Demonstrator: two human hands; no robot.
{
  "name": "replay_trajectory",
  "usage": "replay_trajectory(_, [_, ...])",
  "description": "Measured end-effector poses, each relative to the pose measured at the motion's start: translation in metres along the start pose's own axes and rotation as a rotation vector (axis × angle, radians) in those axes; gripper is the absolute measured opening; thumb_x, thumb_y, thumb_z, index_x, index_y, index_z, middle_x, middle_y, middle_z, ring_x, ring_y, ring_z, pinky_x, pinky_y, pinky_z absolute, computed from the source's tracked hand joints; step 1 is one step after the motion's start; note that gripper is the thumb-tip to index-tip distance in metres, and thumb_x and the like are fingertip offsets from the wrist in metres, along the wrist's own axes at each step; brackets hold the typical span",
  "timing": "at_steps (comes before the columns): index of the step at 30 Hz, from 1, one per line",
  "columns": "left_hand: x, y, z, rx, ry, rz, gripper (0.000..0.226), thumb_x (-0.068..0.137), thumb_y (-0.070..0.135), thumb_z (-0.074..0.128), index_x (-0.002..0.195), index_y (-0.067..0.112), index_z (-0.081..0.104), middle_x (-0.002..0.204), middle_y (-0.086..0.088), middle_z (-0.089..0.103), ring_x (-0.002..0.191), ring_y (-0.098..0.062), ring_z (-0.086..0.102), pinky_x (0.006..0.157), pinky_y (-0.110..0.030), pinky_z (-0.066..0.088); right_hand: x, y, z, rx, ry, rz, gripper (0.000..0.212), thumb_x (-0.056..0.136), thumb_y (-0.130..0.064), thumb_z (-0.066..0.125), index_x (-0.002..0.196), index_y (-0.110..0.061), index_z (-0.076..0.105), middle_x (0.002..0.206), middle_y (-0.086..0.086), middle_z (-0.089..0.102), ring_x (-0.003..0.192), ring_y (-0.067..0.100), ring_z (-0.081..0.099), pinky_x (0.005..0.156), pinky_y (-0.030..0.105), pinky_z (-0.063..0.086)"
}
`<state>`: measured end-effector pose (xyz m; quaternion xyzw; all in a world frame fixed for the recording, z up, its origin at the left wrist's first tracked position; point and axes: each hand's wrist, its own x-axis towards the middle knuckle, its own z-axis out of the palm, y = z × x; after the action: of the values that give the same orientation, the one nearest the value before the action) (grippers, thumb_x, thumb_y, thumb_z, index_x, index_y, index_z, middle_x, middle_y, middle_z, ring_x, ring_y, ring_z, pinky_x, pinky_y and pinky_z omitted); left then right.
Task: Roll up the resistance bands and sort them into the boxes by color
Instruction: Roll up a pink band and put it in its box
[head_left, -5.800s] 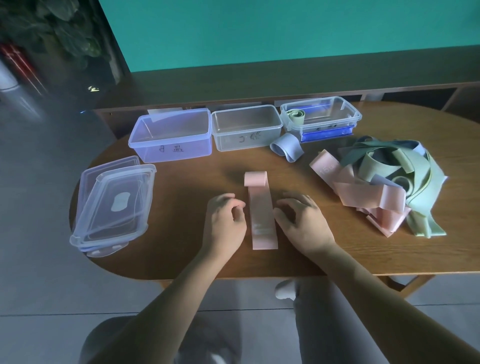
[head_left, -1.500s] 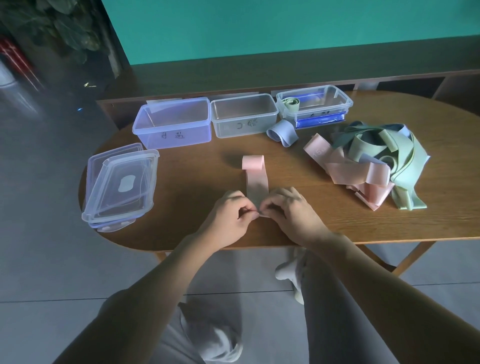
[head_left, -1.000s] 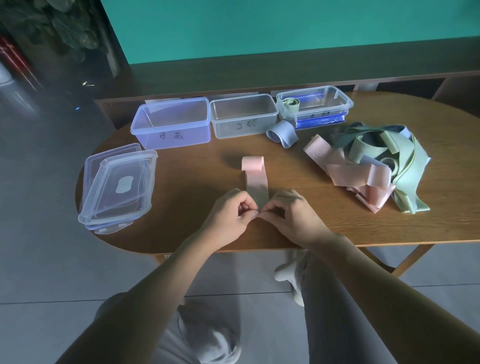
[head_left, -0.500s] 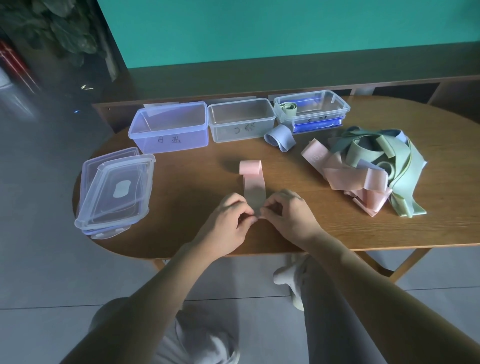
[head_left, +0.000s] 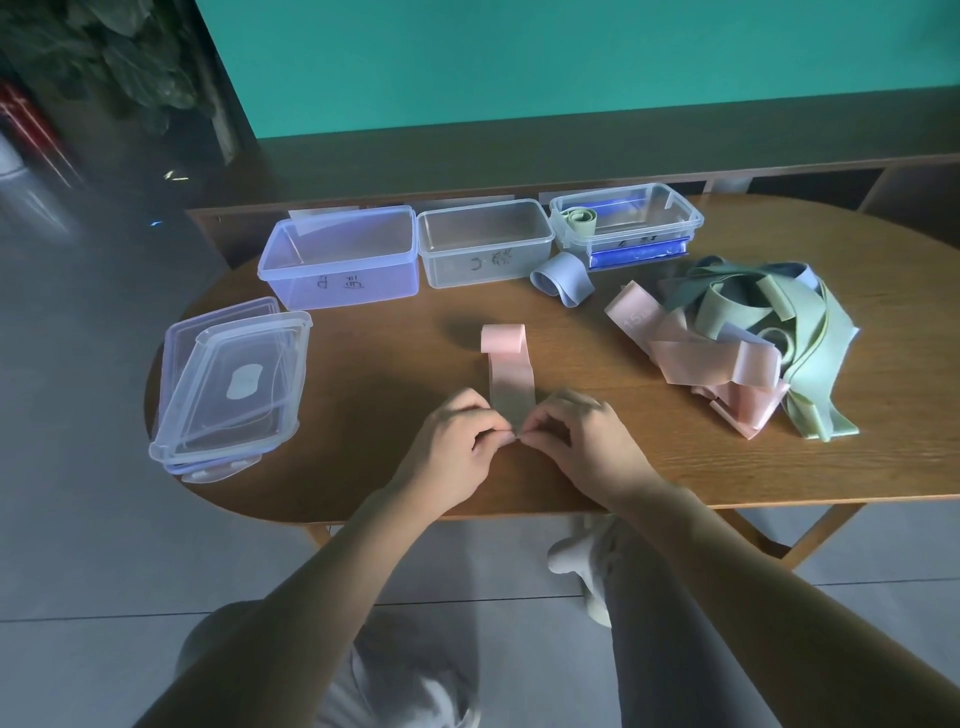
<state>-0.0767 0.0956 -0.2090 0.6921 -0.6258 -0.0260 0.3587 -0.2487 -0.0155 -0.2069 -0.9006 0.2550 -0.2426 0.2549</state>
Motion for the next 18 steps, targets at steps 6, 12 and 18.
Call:
replay_trajectory(6, [0.003,-0.002,-0.001,-0.077,0.040,-0.043,0.005,0.085,0.017,0.080,0.089,0.015,0.079,0.088,0.004,0.070,0.082,-0.008,0.063,0.072,-0.024,0.053,0.003,0.000,0.001,-0.018,0.026,0.030,0.008,0.093,-0.037,0.068,0.092,-0.029,0.070,0.093,-0.019,0.060,0.090,0.006,0.055,0.086,0.041,0.050])
replay_trajectory(12, [0.002,-0.008,-0.001,-0.033,-0.001,-0.029,0.014,0.086,0.028,0.079,0.097,0.019,0.079,0.095,0.008,0.068,0.081,-0.005,0.064,0.072,-0.023,0.056,0.007,-0.002,0.004,-0.067,0.036,0.085,0.008,0.096,-0.033,0.065,0.093,-0.026,0.070,0.097,-0.015,0.063,0.092,0.007,0.055,0.091,0.039,0.045])
replay_trajectory(18, [0.011,-0.014,-0.004,-0.012,-0.011,0.009,0.014,0.086,0.025,0.079,0.094,0.015,0.081,0.091,0.004,0.065,0.074,-0.007,0.061,0.066,-0.022,0.052,0.012,0.001,0.002,-0.024,0.026,0.027,0.004,0.095,-0.030,0.068,0.093,-0.030,0.065,0.096,-0.017,0.055,0.084,0.001,0.051,0.081,0.032,0.045])
